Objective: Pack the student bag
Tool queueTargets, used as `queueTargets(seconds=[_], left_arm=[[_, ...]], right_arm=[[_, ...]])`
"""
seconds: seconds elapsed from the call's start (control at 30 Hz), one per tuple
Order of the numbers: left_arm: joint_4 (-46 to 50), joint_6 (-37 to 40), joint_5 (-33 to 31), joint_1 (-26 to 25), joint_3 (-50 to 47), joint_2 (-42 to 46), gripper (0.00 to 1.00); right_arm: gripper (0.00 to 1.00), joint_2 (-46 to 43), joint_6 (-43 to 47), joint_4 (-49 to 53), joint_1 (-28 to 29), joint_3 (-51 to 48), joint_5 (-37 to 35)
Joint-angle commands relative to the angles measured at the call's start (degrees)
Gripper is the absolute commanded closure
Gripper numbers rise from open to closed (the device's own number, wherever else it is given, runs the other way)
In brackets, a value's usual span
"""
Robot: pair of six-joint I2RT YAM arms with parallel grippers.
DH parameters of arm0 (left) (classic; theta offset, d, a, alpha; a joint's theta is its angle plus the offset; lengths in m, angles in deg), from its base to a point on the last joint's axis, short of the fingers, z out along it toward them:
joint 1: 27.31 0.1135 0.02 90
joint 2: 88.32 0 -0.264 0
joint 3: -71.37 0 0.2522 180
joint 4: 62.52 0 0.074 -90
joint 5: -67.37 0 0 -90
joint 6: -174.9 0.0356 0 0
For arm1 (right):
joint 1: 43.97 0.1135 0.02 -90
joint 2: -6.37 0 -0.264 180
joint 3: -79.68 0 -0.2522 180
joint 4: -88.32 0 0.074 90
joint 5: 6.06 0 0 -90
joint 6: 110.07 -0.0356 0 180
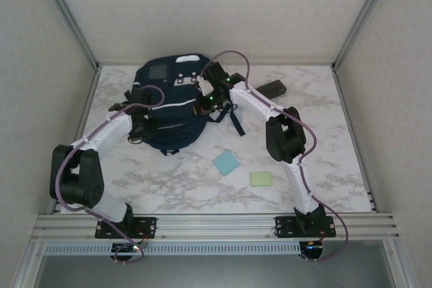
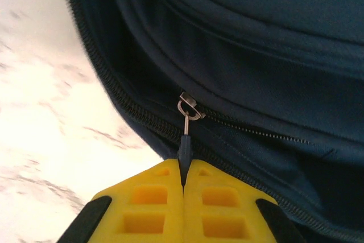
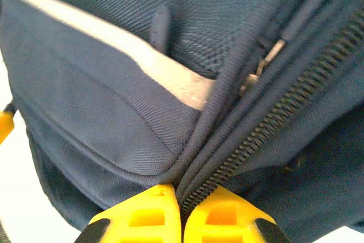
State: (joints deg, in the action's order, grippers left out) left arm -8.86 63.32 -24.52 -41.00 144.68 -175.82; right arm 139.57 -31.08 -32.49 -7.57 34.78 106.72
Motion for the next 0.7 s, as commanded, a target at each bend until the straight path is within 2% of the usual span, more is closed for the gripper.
queueTargets(seconds=[0.0,0.17,0.2,0.23,0.33,0.37,0.47,0.6,0.67], left_arm=[[4.67,-4.73,2.70,-4.25,-3.85,2.97,1.00],[3.54,-8.16,6.67,-9.35,-2.76,4.02,1.00],[3.56,-8.37,7.06,-9.99,-1.63,3.86,1.00],[3.44,-8.56,7.30,-10.44,-0.42,3.62,1.00],[2.62,-8.65,8.36,-10.96,3.30,2.43,1.00],[2.43,-8.56,8.75,-11.05,4.26,1.95,1.00],[2.40,-8.15,9.88,-11.70,7.79,-0.42,1.00],[2.38,-7.45,10.72,-13.08,10.39,-2.57,1.00],[2.87,-6.91,10.57,-13.60,11.00,-3.56,1.00]], right_arm=[[1.00,3.10,3.36,3.61,-2.51,6.98,-10.56],[1.00,6.30,-9.39,2.13,-4.17,12.75,-13.16],[0.95,6.60,-11.61,2.04,-4.27,13.69,-12.91],[0.83,6.64,-13.83,2.16,-4.28,14.16,-12.71],[0.59,4.60,-19.63,4.31,-4.32,13.00,-14.59],[0.54,3.32,-21.37,4.82,-4.31,11.69,-15.35],[0.45,-4.16,-27.06,0.41,-4.31,0.34,-15.00],[0.35,-15.96,-38.99,-16.13,-3.78,-22.32,-8.21],[0.28,-18.99,-44.16,-23.07,-2.82,-30.00,-5.24]])
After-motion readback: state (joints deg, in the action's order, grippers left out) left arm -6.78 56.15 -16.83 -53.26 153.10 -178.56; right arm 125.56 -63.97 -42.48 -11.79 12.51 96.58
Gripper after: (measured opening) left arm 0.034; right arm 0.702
